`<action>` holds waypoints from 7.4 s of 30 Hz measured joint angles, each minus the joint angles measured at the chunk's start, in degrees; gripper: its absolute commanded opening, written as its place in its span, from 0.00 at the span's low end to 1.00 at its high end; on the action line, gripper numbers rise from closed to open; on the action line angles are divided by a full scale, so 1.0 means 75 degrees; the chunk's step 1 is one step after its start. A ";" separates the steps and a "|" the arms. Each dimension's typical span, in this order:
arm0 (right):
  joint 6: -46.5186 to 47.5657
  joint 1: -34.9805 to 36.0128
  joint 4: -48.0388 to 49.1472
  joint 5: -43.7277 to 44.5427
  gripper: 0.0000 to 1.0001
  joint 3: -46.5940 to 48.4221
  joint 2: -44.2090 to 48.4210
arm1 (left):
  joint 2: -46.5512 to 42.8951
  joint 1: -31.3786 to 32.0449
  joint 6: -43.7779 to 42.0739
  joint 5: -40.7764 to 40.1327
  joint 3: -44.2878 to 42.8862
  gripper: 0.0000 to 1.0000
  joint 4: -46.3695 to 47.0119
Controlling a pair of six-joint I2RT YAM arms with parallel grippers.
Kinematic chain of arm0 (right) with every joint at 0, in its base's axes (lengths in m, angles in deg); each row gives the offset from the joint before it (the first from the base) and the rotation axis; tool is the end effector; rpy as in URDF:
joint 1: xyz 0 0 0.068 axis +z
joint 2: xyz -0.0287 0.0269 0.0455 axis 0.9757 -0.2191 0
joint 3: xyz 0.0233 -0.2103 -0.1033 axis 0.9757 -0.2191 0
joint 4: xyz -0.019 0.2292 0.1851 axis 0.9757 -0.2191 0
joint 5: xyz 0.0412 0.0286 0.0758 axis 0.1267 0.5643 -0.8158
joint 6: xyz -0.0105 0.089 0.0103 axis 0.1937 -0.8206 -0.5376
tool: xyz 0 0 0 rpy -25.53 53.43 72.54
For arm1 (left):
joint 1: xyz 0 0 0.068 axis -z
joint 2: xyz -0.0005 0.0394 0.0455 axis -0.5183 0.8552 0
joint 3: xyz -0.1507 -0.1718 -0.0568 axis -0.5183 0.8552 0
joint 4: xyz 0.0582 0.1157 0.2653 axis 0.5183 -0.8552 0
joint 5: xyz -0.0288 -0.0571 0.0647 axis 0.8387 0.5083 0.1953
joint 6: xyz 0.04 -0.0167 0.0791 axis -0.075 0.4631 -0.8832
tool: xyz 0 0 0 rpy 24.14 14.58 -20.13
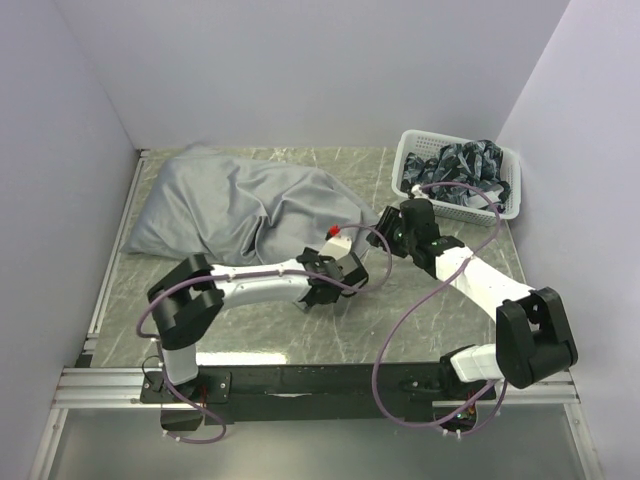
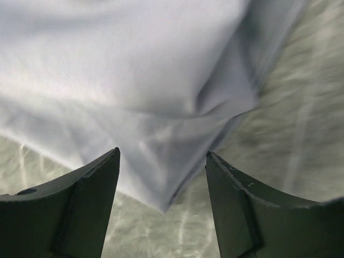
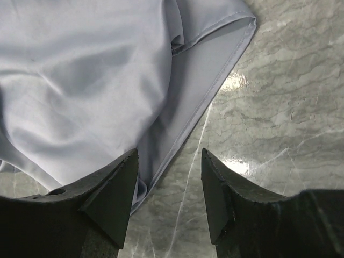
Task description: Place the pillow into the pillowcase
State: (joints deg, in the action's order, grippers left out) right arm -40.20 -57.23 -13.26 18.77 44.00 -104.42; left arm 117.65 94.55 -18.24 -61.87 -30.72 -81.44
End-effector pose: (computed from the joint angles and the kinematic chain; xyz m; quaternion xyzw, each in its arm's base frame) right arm 0.3369 0.1276 0.1377 0.1223 0.8915 0.2284 0.3715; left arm 0.2201 -0.3323 0.1093 0.1377 0.9237 0.0439 0.3548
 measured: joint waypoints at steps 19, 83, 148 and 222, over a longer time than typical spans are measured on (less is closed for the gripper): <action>0.0239 -0.0140 0.0122 -0.0297 0.57 0.0612 -0.0933 | -0.0600 0.0254 0.1982 -0.0810 0.1591 0.01 -0.0784; -0.4371 0.0312 0.4176 0.0125 0.47 -0.0565 -0.2873 | -0.6295 -0.0772 0.3529 0.1192 0.5138 0.01 0.0090; 0.0420 0.0583 -0.0221 0.1151 0.49 0.0271 -0.0772 | -0.3299 0.2361 0.3252 0.4890 0.5036 0.01 0.3203; 0.0557 0.1647 -0.1868 0.0603 0.88 0.2579 -0.1352 | -0.2151 -0.6446 0.1431 0.2052 0.0265 0.25 0.1667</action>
State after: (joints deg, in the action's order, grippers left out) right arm -36.02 -44.88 -27.27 23.29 63.34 -114.56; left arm 101.52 46.20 -7.51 -46.49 -28.73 -68.94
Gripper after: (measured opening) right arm 0.884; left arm 0.588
